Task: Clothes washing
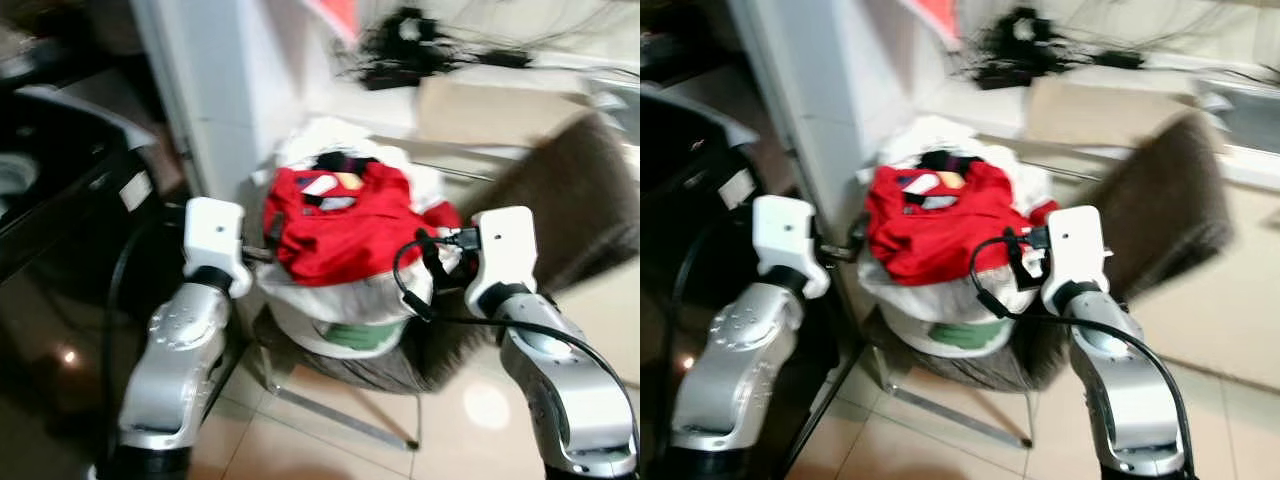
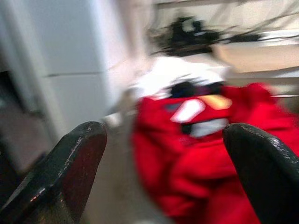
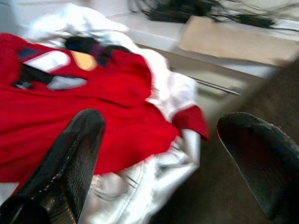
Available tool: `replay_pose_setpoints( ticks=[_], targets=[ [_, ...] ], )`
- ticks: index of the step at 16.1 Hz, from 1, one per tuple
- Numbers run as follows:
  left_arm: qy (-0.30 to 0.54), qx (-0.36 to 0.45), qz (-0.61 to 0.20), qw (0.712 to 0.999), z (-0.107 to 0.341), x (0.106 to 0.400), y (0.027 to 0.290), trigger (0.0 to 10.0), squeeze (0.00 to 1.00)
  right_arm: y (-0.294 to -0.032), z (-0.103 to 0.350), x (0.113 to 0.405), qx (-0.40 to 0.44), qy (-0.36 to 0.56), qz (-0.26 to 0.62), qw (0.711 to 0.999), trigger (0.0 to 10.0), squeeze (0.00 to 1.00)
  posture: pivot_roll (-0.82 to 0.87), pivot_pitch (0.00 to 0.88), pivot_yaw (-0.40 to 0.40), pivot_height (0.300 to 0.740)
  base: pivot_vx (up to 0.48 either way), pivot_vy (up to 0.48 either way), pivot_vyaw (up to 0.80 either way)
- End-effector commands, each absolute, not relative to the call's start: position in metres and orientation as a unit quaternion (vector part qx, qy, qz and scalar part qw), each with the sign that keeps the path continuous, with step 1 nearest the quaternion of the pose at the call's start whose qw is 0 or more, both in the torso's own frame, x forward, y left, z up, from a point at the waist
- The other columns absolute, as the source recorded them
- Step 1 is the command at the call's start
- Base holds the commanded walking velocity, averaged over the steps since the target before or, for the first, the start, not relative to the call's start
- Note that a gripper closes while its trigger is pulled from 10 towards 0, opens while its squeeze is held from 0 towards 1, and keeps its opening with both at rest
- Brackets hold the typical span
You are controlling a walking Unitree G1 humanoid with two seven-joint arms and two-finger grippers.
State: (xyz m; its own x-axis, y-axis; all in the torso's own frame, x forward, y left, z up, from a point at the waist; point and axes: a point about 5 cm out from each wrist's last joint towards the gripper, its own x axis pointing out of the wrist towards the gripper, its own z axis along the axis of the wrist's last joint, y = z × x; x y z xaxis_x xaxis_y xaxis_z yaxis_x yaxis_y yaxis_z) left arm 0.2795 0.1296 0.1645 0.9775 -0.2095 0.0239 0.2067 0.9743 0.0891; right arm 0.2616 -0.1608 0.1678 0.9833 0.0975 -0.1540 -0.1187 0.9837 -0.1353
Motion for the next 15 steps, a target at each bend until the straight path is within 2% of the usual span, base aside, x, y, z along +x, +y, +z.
replay_pose_setpoints(
  ticks=[1, 4, 6, 9, 15],
  targets=[
    [-0.019, 0.066, -0.098, 0.993, 0.166, 0.281, 0.133, 10.0, 0.00, -0.158, 0.175, 0.261, -0.071, 0.058, 0.057, 0.994, 10.0, 0.00, -0.11, 0.000, 0.023, 0.740, 0.000, 0.000, 0.00],
    [-0.018, 0.061, -0.097, 0.993, 0.165, 0.281, 0.131, 10.0, 0.00, -0.157, 0.177, 0.261, -0.071, 0.052, 0.059, 0.994, 10.0, 0.00, -0.11, 0.000, 0.029, 0.740, 0.000, -0.392, 0.00],
    [-0.024, 0.040, -0.089, 0.995, 0.168, 0.281, 0.133, 10.0, 0.00, -0.158, 0.178, 0.262, -0.074, 0.049, 0.055, 0.995, 10.0, 0.00, -0.11, 0.000, 0.028, 0.740, 0.000, 0.000, 0.00],
    [-0.031, 0.059, -0.087, 0.994, 0.171, 0.281, 0.136, 10.0, 0.00, -0.157, 0.179, 0.263, -0.090, 0.046, 0.067, 0.993, 10.0, 0.00, -0.10, 0.000, 0.026, 0.740, 0.000, 0.000, 0.00],
    [-0.031, 0.059, -0.075, 0.995, 0.172, 0.276, 0.144, 10.0, 0.00, -0.151, 0.177, 0.262, -0.093, 0.047, 0.086, 0.991, 10.0, 0.00, -0.10, 0.000, 0.026, 0.740, 0.318, 0.000, 0.80]
  ],
)
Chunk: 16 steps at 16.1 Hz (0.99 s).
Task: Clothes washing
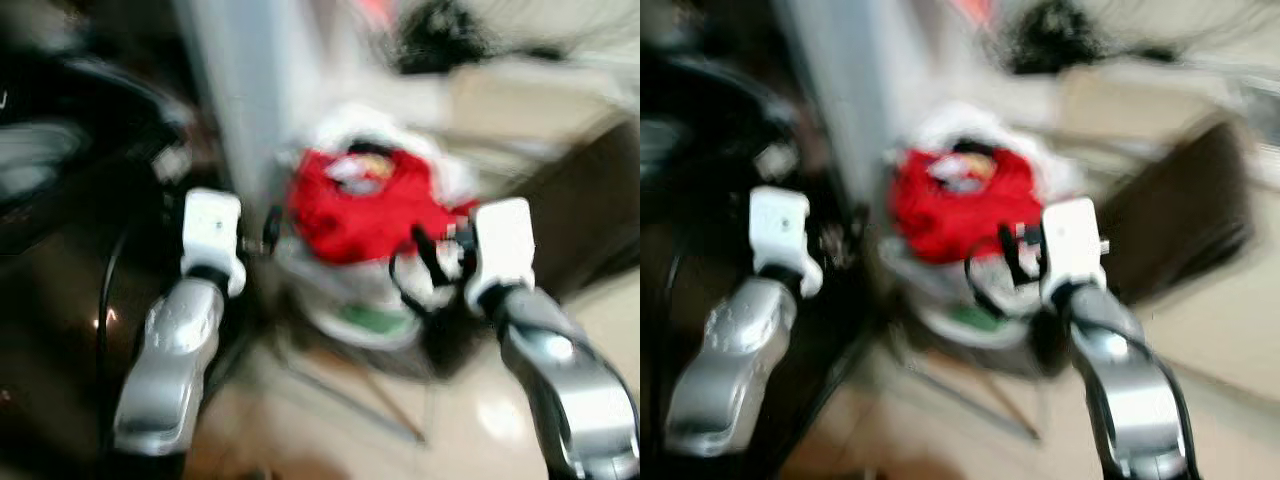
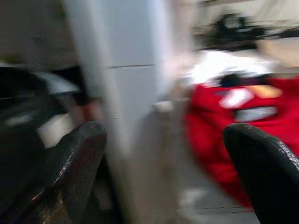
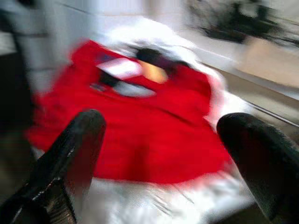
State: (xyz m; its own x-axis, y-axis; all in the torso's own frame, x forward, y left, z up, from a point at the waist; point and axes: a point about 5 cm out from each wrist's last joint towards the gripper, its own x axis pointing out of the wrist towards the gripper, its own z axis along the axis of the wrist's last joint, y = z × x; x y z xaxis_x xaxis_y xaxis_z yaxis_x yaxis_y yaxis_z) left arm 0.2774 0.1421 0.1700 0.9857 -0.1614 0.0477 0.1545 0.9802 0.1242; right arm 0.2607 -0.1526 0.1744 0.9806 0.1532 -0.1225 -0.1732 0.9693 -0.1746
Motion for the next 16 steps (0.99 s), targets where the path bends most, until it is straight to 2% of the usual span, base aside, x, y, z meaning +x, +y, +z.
replay_pose_setpoints(
  ticks=[1, 5, 9, 11, 16],
  targets=[
    [-0.027, 0.061, -0.074, 0.995, 0.171, 0.276, 0.145, 10.0, 0.00, -0.151, 0.177, 0.262, -0.092, 0.047, 0.086, 0.991, 10.0, 0.00, -0.09, 0.000, 0.027, 0.740, 0.326, 0.000, 0.80],
    [-0.026, 0.060, -0.071, 0.995, 0.171, 0.277, 0.146, 10.0, 0.00, -0.151, 0.176, 0.262, -0.087, 0.049, 0.086, 0.991, 10.0, 0.00, -0.09, 0.000, 0.028, 0.740, 0.324, 0.000, 0.75],
    [-0.031, 0.044, -0.096, 0.994, 0.172, 0.276, 0.139, 10.0, 0.00, -0.157, 0.180, 0.262, -0.066, 0.040, 0.062, 0.995, 10.0, 0.00, -0.10, 0.000, 0.031, 0.740, 0.317, 0.000, 0.00],
    [-0.027, 0.032, -0.109, 0.993, 0.170, 0.275, 0.135, 10.0, 0.00, -0.161, 0.184, 0.261, -0.054, 0.033, 0.046, 0.997, 10.0, 0.00, -0.10, 0.000, 0.035, 0.740, 0.000, 0.000, -0.77],
    [-0.028, 0.034, -0.122, 0.992, 0.170, 0.277, 0.134, 10.0, 0.00, -0.162, 0.185, 0.261, -0.058, 0.030, 0.038, 0.997, 10.0, 0.00, -0.11, 0.000, 0.048, 0.740, 0.000, 0.000, 0.00]
  ],
)
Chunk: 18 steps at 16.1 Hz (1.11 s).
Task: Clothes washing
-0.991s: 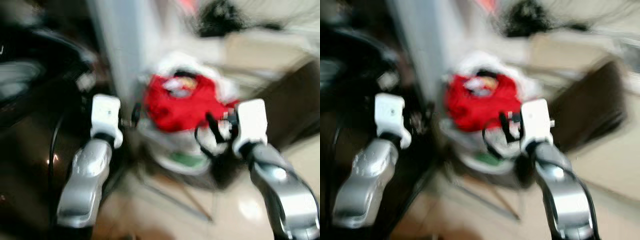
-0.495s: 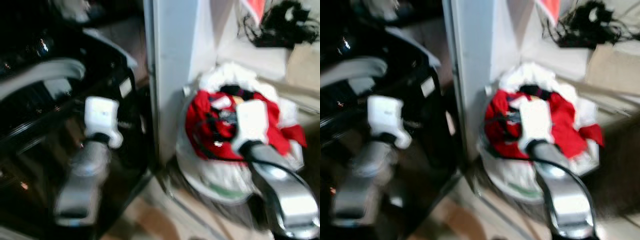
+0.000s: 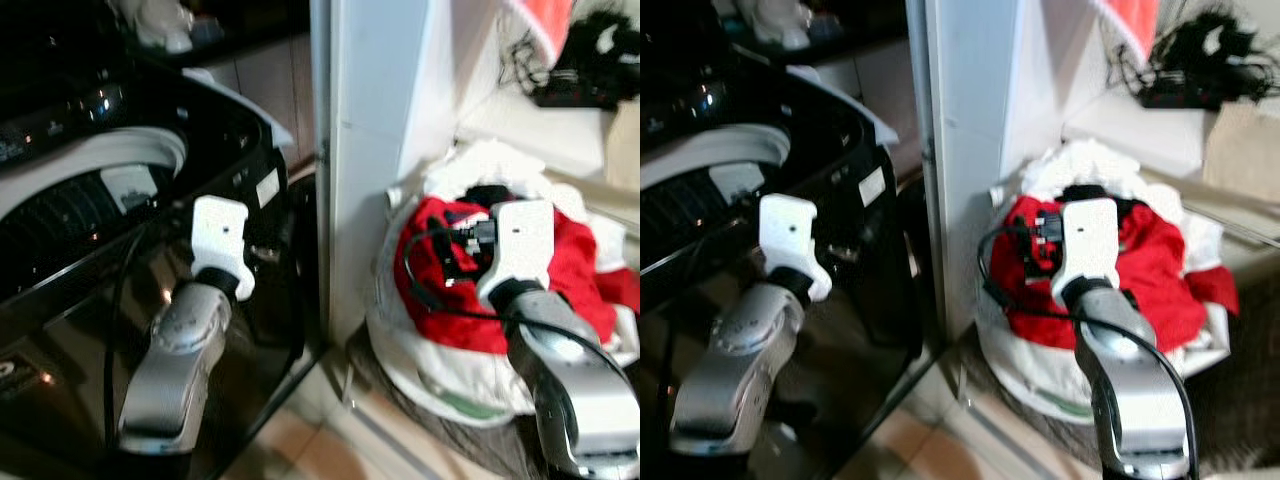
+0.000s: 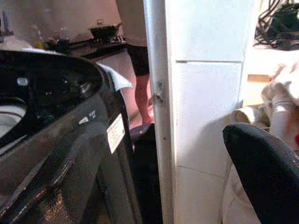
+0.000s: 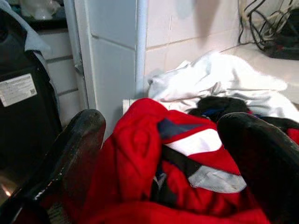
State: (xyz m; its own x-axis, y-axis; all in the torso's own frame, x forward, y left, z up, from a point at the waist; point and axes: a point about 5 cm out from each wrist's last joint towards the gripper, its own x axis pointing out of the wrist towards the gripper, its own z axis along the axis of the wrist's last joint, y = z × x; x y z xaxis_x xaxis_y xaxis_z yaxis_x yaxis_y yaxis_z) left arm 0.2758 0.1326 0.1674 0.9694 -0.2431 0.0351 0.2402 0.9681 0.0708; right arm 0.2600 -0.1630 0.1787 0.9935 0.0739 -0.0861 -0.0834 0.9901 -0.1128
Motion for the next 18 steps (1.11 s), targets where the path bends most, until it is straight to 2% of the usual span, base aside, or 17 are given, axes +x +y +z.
replay_pose_setpoints(
  ticks=[1, 6, 7, 8, 11, 12, 15, 16, 17, 18],
  targets=[
    [-0.029, 0.035, -0.123, 0.991, 0.171, 0.277, 0.134, 10.0, 0.00, -0.164, 0.186, 0.263, -0.060, 0.031, 0.034, 0.997, 10.0, 0.00, -0.11, 0.000, 0.048, 0.740, 0.000, 0.000, 0.00],
    [-0.023, 0.039, -0.135, 0.990, 0.168, 0.278, 0.130, 10.0, 0.00, -0.179, 0.174, 0.279, -0.072, 0.073, 0.029, 0.994, 10.0, 0.00, -0.11, 0.000, 0.044, 0.740, 0.000, 0.000, 0.00],
    [-0.023, 0.042, -0.144, 0.988, 0.167, 0.278, 0.127, 10.0, 0.00, -0.183, 0.174, 0.285, -0.073, 0.080, 0.032, 0.994, 10.0, 0.69, -0.11, 0.000, 0.044, 0.740, 0.000, 0.000, 0.00],
    [-0.026, 0.044, -0.154, 0.987, 0.168, 0.279, 0.125, 10.0, 0.00, -0.186, 0.174, 0.291, -0.062, 0.084, 0.040, 0.994, 10.0, 1.00, -0.11, 0.000, 0.042, 0.740, 0.000, 0.000, 0.00],
    [-0.039, 0.063, -0.212, 0.975, 0.173, 0.276, 0.116, 10.0, 0.00, -0.191, 0.170, 0.304, -0.055, 0.111, 0.056, 0.991, 10.0, 1.00, -0.10, 0.000, 0.038, 0.740, 0.000, 0.000, 0.00],
    [-0.042, 0.076, -0.249, 0.965, 0.175, 0.272, 0.111, 10.0, 0.00, -0.192, 0.165, 0.310, -0.025, 0.132, 0.073, 0.988, 10.0, 1.00, -0.09, 0.000, 0.033, 0.740, 0.000, 0.000, 0.00],
    [-0.044, 0.085, -0.283, 0.954, 0.176, 0.267, 0.107, 10.0, 0.00, -0.194, 0.162, 0.315, 0.000, 0.158, 0.079, 0.984, 10.0, 1.00, -0.08, 0.000, 0.032, 0.740, 0.000, 0.000, 0.00],
    [-0.044, 0.086, -0.295, 0.951, 0.176, 0.265, 0.105, 10.0, 0.00, -0.196, 0.162, 0.316, 0.010, 0.170, 0.068, 0.983, 10.0, 0.93, -0.08, 0.000, 0.030, 0.740, 0.000, 0.000, 0.00],
    [-0.045, 0.089, -0.305, 0.947, 0.177, 0.263, 0.105, 10.0, 0.00, -0.197, 0.162, 0.317, 0.006, 0.179, 0.061, 0.982, 10.0, 0.80, -0.08, 0.000, 0.030, 0.740, 0.000, 0.000, 0.00],
    [-0.044, 0.092, -0.308, 0.946, 0.177, 0.262, 0.105, 10.0, 0.00, -0.198, 0.162, 0.317, 0.004, 0.186, 0.057, 0.981, 10.0, 0.20, -0.08, 0.000, 0.031, 0.740, 0.000, 0.000, 0.00]
  ],
)
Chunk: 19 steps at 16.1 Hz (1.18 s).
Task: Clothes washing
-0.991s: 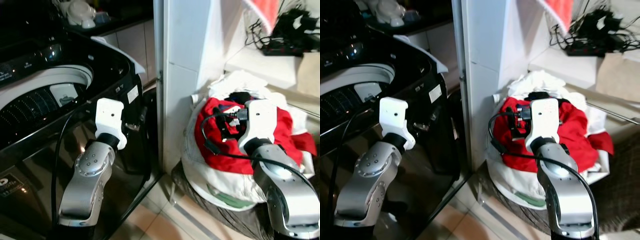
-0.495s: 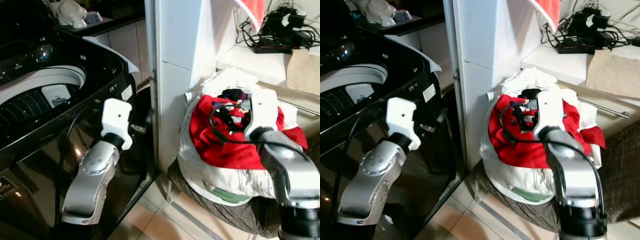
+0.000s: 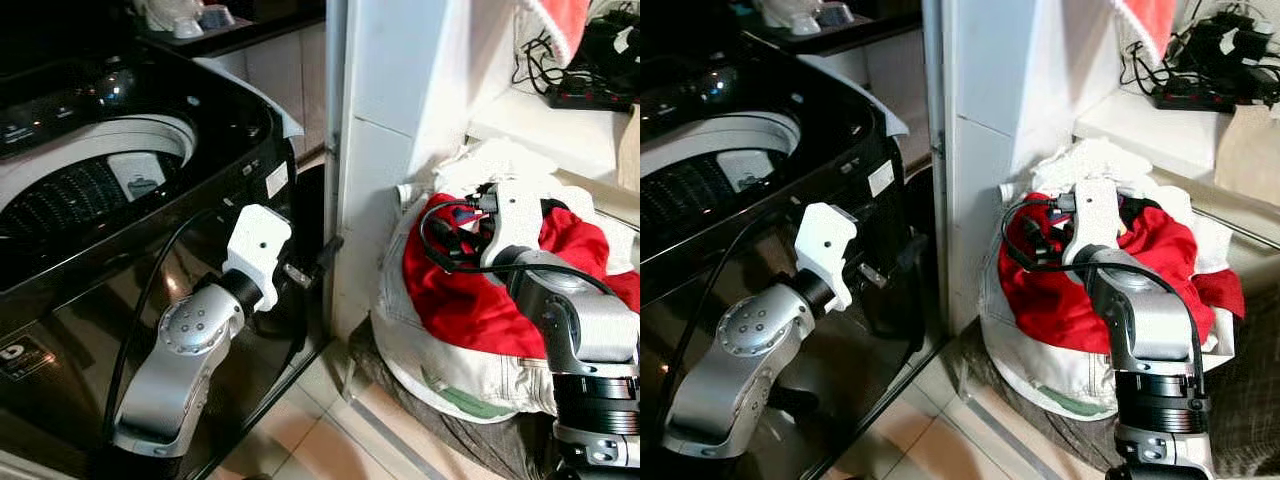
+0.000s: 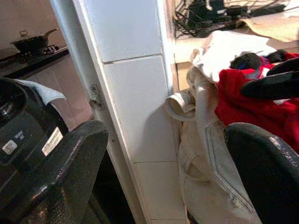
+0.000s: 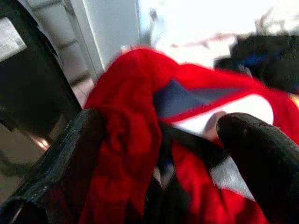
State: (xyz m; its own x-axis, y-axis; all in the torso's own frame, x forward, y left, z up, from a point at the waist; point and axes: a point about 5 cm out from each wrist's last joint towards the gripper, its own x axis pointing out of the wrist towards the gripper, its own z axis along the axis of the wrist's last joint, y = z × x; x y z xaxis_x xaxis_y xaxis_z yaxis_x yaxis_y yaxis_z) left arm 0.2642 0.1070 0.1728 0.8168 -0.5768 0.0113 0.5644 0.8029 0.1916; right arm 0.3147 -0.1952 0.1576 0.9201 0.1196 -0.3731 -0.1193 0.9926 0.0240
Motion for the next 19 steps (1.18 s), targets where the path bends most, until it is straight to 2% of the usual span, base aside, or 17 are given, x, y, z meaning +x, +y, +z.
replay_pose_setpoints(
  ticks=[1, 7, 11, 15, 16, 19],
  targets=[
    [-0.043, 0.092, -0.316, 0.943, 0.177, 0.261, 0.105, 10.0, 0.00, -0.200, 0.161, 0.316, 0.004, 0.206, 0.042, 0.978, 10.0, 0.00, -0.07, 0.000, 0.027, 0.740, 0.000, 0.000, 0.00],
    [-0.043, 0.102, -0.324, 0.939, 0.180, 0.257, 0.110, 10.0, 0.00, -0.222, 0.160, 0.292, 0.028, 0.253, 0.013, 0.967, 10.0, 0.00, -0.06, 0.000, 0.024, 0.740, 0.000, 0.000, 0.00],
    [-0.045, 0.105, -0.336, 0.935, 0.183, 0.260, 0.107, 10.0, 0.00, -0.239, 0.159, 0.314, 0.030, 0.239, -0.026, 0.970, 10.0, 0.00, -0.06, 0.000, 0.040, 0.740, 0.000, 0.000, 0.00],
    [-0.046, 0.093, -0.394, 0.913, 0.184, 0.249, 0.099, 10.0, 0.00, -0.237, 0.161, 0.331, 0.025, 0.220, 0.006, 0.975, 10.0, 0.00, -0.05, 0.000, 0.039, 0.740, 0.000, 0.000, 0.00],
    [-0.040, 0.096, -0.423, 0.900, 0.183, 0.242, 0.095, 10.0, 0.00, -0.233, 0.151, 0.335, 0.021, 0.247, 0.028, 0.968, 10.0, 0.00, -0.04, 0.000, 0.034, 0.740, 0.000, 0.000, 0.00],
    [-0.034, 0.098, -0.428, 0.898, 0.181, 0.240, 0.096, 10.0, 0.00, -0.232, 0.139, 0.335, 0.010, 0.278, 0.032, 0.960, 10.0, 0.00, -0.03, 0.000, 0.025, 0.740, 0.000, 0.000, 0.00]
  ],
)
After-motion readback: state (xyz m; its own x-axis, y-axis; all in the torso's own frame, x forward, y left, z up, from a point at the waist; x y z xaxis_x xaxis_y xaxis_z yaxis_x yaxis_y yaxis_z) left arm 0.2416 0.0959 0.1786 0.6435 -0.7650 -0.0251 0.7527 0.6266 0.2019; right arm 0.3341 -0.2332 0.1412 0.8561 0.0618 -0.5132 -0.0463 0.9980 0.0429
